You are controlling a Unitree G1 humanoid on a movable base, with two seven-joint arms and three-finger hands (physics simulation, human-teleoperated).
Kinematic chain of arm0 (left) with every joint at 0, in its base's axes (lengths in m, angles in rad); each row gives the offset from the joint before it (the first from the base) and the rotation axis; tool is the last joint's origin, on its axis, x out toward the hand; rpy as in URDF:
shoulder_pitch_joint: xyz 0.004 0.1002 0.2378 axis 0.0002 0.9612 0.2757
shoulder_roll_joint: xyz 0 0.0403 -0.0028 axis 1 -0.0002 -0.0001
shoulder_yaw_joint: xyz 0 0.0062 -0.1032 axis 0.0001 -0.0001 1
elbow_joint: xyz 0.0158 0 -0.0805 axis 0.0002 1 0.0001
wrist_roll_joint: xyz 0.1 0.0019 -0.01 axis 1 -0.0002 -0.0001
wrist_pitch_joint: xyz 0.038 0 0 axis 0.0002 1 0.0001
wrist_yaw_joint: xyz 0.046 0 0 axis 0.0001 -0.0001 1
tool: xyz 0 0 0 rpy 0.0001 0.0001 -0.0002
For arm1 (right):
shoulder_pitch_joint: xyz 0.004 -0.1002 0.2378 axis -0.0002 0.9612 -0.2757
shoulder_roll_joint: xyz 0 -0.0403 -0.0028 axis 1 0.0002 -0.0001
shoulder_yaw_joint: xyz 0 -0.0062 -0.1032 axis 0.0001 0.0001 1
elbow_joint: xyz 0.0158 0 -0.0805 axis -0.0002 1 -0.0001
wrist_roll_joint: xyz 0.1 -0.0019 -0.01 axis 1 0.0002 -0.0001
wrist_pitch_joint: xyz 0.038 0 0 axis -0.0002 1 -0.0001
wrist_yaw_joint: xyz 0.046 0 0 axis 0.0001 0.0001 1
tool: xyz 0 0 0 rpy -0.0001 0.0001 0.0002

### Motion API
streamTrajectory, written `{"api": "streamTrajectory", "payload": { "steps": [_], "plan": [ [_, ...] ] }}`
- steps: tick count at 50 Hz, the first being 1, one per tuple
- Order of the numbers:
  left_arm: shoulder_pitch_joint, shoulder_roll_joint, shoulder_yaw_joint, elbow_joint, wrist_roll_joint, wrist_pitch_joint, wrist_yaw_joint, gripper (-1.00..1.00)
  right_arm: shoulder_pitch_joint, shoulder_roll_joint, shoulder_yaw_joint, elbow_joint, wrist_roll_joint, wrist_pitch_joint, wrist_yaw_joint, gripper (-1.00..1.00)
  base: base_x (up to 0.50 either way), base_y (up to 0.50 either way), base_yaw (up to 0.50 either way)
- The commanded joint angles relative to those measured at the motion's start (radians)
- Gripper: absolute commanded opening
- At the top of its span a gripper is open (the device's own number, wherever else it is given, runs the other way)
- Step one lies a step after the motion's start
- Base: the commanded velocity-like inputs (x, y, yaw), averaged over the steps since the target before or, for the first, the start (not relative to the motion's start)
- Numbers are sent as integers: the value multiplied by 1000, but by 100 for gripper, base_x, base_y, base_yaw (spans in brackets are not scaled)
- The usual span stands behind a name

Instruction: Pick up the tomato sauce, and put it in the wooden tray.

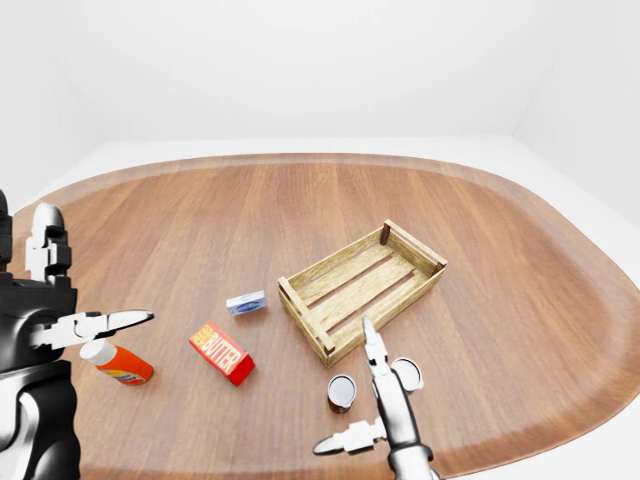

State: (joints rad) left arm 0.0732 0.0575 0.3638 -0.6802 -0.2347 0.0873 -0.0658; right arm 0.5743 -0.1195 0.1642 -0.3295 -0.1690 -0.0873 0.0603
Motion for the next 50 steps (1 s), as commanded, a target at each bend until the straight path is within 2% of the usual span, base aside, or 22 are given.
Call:
{"api": "streamTrajectory", "payload": {
  "steps": [1,50],
  "plan": [
    [1,-2,-6,4,6,0,0,100,-19,19,-26,52,-9,0,14,100,0,0,0],
    [-2,0,-1,0,2,0,0,100,-54,48,-55,154,-28,0,28,100,0,0,0]
  ]
}}
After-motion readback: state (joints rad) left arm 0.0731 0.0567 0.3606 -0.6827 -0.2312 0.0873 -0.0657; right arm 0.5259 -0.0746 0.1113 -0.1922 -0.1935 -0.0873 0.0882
